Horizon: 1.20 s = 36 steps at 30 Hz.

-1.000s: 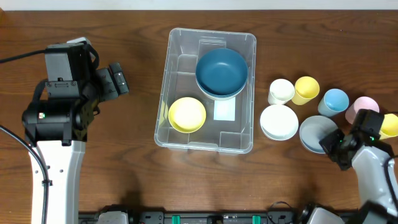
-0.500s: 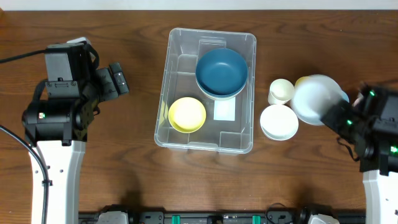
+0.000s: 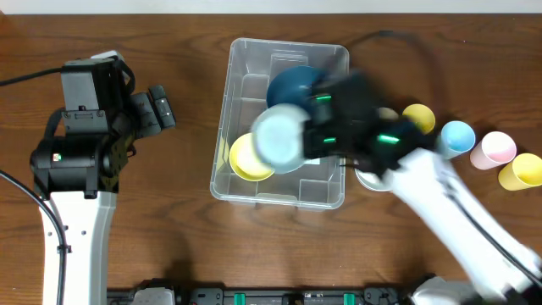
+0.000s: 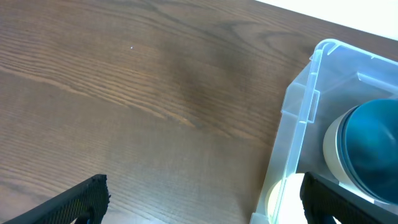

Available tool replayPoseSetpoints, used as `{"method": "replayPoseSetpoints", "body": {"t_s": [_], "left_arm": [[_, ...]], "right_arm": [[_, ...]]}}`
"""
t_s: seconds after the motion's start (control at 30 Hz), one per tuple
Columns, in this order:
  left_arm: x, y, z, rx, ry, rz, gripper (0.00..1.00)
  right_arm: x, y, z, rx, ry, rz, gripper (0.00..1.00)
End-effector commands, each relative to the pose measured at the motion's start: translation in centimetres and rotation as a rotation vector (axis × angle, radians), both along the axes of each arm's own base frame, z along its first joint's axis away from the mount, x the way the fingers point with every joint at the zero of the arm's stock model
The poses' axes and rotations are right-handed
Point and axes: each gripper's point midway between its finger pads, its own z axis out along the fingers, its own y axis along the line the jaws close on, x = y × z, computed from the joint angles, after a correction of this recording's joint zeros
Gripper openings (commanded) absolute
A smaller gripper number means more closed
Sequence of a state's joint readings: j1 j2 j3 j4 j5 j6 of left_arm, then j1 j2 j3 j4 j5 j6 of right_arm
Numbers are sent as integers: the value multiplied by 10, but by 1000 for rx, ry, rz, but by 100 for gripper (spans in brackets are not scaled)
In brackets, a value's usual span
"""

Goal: Pack container
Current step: 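Set the grey bowl into the yellow bowl in the container, then return the right gripper and grasp the white bowl's rim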

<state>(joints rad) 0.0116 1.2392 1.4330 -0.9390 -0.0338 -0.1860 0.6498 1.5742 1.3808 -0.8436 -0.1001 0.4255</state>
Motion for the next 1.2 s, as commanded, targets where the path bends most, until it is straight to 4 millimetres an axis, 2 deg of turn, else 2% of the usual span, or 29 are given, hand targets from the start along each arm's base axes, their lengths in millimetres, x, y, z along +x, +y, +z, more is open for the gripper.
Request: {"method": "replayPoseSetpoints", "body": {"t_s": [0.0, 0.1, 0.2, 0.23, 0.3, 0.33, 0.37, 0.43, 0.57, 0.67, 0.7, 0.73, 0.83, 0.9, 1.0, 1.07, 1.17], "left_arm": [[0, 4, 0, 8, 4, 15, 98], [0, 4, 0, 8, 4, 15, 98], [0, 4, 0, 8, 4, 15, 98], [0, 4, 0, 8, 4, 15, 98], [0, 4, 0, 8, 4, 15, 98], [0, 4, 0, 8, 4, 15, 98], [0, 4, 0, 7, 4, 14, 98], [0, 4, 0, 8, 4, 15, 98], [0, 4, 0, 8, 4, 15, 98], [0, 4, 0, 8, 4, 15, 98], [0, 4, 0, 8, 4, 15, 98], [0, 4, 0, 8, 4, 15, 98], [0, 4, 0, 7, 4, 14, 98], [0, 4, 0, 8, 4, 15, 98], [0, 4, 0, 8, 4, 15, 98], [0, 4, 0, 8, 4, 15, 98], [0, 4, 0, 8, 4, 15, 98]], "right_arm": [[10, 15, -39, -99, 3, 24, 1], [19, 34, -68, -81, 31, 52, 1], [23, 43, -91, -72, 65, 66, 1], [23, 44, -96, -76, 73, 67, 7], [23, 50, -99, -59, 75, 98, 31], [23, 54, -97, -48, 61, 139, 39], [23, 56, -92, -40, 46, 163, 43], [25, 58, -77, -23, 12, 175, 45], [37, 45, -22, 25, -96, 132, 51], [43, 12, 27, 60, -173, 60, 58], [43, -7, 43, 64, -195, 17, 59], [44, -21, 52, 60, -203, -19, 60], [39, -83, 77, 32, -216, -168, 64], [34, -121, 83, 12, -198, -261, 67], [25, -175, 81, -31, -148, -398, 72], [16, -210, 72, -67, -86, -496, 73], [6, -240, 51, -99, 3, -585, 73]]}}
